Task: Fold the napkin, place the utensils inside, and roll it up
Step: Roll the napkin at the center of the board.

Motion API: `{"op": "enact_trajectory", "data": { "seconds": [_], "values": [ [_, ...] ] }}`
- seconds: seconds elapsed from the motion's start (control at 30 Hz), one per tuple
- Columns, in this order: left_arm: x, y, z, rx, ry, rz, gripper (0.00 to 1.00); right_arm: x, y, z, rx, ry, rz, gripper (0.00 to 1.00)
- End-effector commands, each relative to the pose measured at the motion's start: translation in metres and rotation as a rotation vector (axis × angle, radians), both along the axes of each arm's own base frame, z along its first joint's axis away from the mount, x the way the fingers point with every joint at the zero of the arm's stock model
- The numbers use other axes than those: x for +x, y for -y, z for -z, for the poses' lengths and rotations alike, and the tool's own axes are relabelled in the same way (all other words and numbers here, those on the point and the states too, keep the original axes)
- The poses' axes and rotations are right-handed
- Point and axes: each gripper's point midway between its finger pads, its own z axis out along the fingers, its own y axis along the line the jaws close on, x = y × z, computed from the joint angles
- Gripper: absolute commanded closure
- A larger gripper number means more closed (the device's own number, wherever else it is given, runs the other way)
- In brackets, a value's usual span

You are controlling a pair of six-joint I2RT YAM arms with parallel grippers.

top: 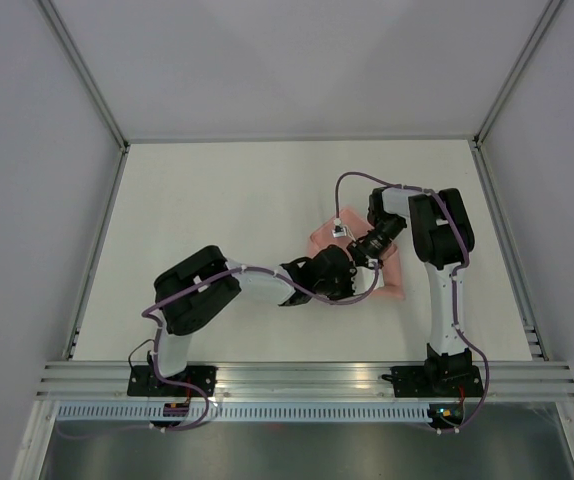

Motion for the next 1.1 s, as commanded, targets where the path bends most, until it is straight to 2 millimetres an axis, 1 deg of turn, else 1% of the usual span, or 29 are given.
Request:
{"op": "enact_trajectory", "data": {
  "seconds": [0.0,0.03,0.07,0.1,0.13,0.17,0.23,0.27,0.33,0.37,0.43,0.47,0.5,0.57,0.73,0.77,0.8,0.83,0.87,0.9,0.93,0.97,1.0,1.03,1.07],
  "values": [
    [-0.032,-0.021,0.048,0.131,-0.243,0.039,0.9,0.026,0.009,0.038,-0.016,0.177,-0.08,0.87],
    [-0.033,-0.021,0.049,0.135,-0.262,0.043,0.95,0.026,0.008,0.038,-0.018,0.178,-0.081,0.85],
    [-0.036,-0.025,0.053,0.152,-0.292,0.041,0.96,0.027,0.007,0.037,-0.015,0.184,-0.077,0.82],
    [-0.037,-0.023,0.052,0.144,-0.323,0.055,0.98,0.029,0.007,0.035,-0.012,0.191,-0.071,0.79],
    [-0.039,-0.024,0.052,0.144,-0.344,0.057,0.98,0.029,0.006,0.034,-0.012,0.193,-0.07,0.76],
    [-0.04,-0.024,0.052,0.141,-0.361,0.061,0.98,0.032,0.005,0.03,-0.01,0.209,-0.063,0.68],
    [-0.039,-0.026,0.052,0.129,-0.407,0.059,0.98,0.036,0.003,0.025,-0.006,0.223,-0.041,0.61],
    [-0.039,-0.025,0.05,0.12,-0.421,0.055,0.98,0.039,0.002,0.019,-0.003,0.236,-0.031,0.55],
    [-0.041,-0.031,0.051,0.123,-0.477,0.053,0.98,0.045,0.002,0.013,0.001,0.252,-0.009,0.5],
    [-0.041,-0.031,0.051,0.123,-0.497,0.051,0.98,0.048,0.001,0.007,0.004,0.263,0.008,0.48],
    [-0.04,-0.033,0.05,0.124,-0.529,0.053,0.98,0.053,0.001,0.001,0.003,0.278,0.03,0.46],
    [-0.04,-0.033,0.052,0.123,-0.55,0.048,0.98,0.057,0.001,-0.006,0.009,0.299,0.044,0.45],
    [-0.039,-0.033,0.05,0.111,-0.569,0.052,0.98,0.06,0.002,-0.009,0.007,0.302,0.065,0.44],
    [-0.038,-0.036,0.052,0.109,-0.609,0.043,0.98,0.065,0.001,-0.019,0.02,0.328,0.088,0.44],
    [-0.031,-0.041,0.049,0.061,-0.726,0.033,0.98,0.079,0.009,-0.043,0.039,0.379,0.178,0.44],
    [-0.032,-0.042,0.049,0.058,-0.753,0.027,0.98,0.087,0.01,-0.051,0.049,0.428,0.195,0.44],
    [-0.029,-0.043,0.051,0.05,-0.786,0.027,0.98,0.089,0.014,-0.053,0.052,0.436,0.221,0.44],
    [-0.027,-0.045,0.051,0.049,-0.808,0.023,0.98,0.096,0.017,-0.061,0.057,0.49,0.237,0.44],
    [-0.026,-0.044,0.05,0.049,-0.835,0.02,0.98,0.098,0.02,-0.064,0.058,0.51,0.25,0.43],
    [-0.025,-0.047,0.055,0.055,-0.863,0.017,0.98,0.096,0.026,-0.062,0.049,0.514,0.269,0.43],
    [-0.025,-0.048,0.058,0.064,-0.879,0.012,0.98,0.101,0.027,-0.072,0.058,0.581,0.279,0.44],
    [-0.021,-0.044,0.056,0.059,-0.879,0.014,0.98,0.101,0.03,-0.074,0.057,0.609,0.281,0.44],
    [-0.022,-0.048,0.058,0.078,-0.91,0.004,0.98,0.092,0.032,-0.068,0.047,0.608,0.28,0.44],
    [-0.022,-0.049,0.063,0.09,-0.932,0.0,0.98,0.089,0.035,-0.067,0.033,0.638,0.278,0.44],
    [-0.019,-0.047,0.061,0.084,-0.938,0.0,0.98,0.099,0.037,-0.079,0.037,0.75,0.288,0.44]
  ]
}}
